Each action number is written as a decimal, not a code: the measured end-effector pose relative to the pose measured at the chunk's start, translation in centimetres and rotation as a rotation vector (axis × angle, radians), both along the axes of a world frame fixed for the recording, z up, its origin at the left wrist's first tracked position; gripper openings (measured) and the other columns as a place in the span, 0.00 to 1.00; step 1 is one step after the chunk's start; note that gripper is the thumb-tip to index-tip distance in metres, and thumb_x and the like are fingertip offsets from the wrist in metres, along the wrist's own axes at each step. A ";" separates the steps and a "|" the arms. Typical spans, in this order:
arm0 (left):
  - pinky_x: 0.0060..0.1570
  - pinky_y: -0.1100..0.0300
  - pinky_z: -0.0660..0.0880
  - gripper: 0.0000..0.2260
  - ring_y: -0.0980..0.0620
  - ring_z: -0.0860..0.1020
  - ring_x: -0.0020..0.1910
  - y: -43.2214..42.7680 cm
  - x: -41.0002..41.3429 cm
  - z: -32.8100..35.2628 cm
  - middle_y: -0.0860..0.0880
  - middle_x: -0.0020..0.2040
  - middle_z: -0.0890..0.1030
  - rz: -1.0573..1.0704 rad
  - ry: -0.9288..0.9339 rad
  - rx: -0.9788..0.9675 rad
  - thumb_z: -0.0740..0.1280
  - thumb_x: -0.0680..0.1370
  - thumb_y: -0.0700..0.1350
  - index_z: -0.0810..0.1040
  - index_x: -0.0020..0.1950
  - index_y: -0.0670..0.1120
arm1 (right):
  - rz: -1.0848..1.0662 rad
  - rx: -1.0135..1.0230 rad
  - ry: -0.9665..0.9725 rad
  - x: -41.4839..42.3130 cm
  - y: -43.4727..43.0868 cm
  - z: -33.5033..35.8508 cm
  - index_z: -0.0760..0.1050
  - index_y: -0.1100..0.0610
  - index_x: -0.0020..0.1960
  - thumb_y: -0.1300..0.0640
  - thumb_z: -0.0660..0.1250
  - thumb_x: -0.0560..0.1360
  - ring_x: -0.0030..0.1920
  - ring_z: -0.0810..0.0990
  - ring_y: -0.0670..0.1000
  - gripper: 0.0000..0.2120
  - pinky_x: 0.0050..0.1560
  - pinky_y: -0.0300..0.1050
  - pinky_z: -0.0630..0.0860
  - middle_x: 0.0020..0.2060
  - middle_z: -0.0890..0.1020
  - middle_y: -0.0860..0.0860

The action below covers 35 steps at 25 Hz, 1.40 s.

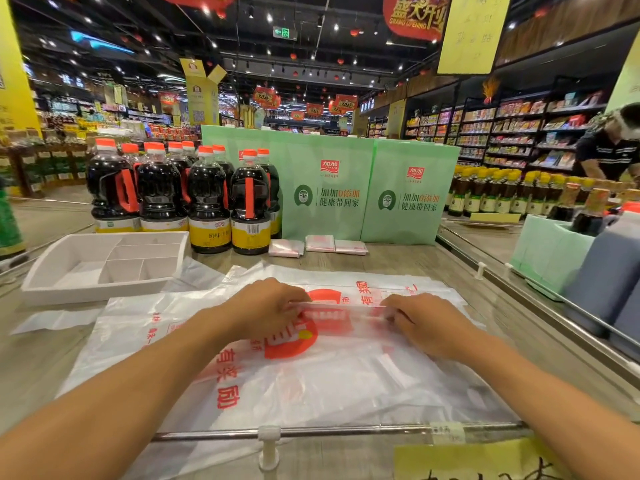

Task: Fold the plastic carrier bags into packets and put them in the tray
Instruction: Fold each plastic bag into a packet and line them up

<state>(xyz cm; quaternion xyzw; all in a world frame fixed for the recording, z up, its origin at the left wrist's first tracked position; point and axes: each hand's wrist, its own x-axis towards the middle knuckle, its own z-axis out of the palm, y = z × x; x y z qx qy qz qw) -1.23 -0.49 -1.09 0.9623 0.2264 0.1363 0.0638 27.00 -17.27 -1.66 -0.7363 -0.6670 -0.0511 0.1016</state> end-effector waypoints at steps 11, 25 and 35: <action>0.51 0.53 0.76 0.19 0.48 0.79 0.58 -0.8 0.3 1.6 0.52 0.61 0.82 0.160 0.106 0.243 0.57 0.83 0.53 0.70 0.74 0.61 | -0.060 0.145 -0.303 0.1 0.0 0.8 0.75 0.44 0.68 0.50 0.54 0.82 0.49 0.81 0.51 0.18 0.52 0.49 0.76 0.51 0.83 0.45; 0.64 0.47 0.73 0.23 0.50 0.70 0.70 -0.9 2.2 -1.8 0.54 0.72 0.72 0.123 0.147 -0.003 0.46 0.85 0.62 0.69 0.74 0.57 | 0.016 -0.068 0.061 -0.8 0.7 -0.6 0.70 0.45 0.72 0.33 0.41 0.80 0.66 0.73 0.51 0.32 0.67 0.48 0.67 0.65 0.76 0.46; 0.79 0.47 0.53 0.43 0.51 0.54 0.81 2.1 1.5 -3.5 0.54 0.83 0.56 0.197 0.224 -0.084 0.32 0.72 0.77 0.56 0.82 0.59 | -0.032 -0.255 0.114 0.9 1.4 -2.6 0.50 0.42 0.83 0.30 0.40 0.78 0.82 0.49 0.49 0.35 0.81 0.51 0.46 0.83 0.52 0.45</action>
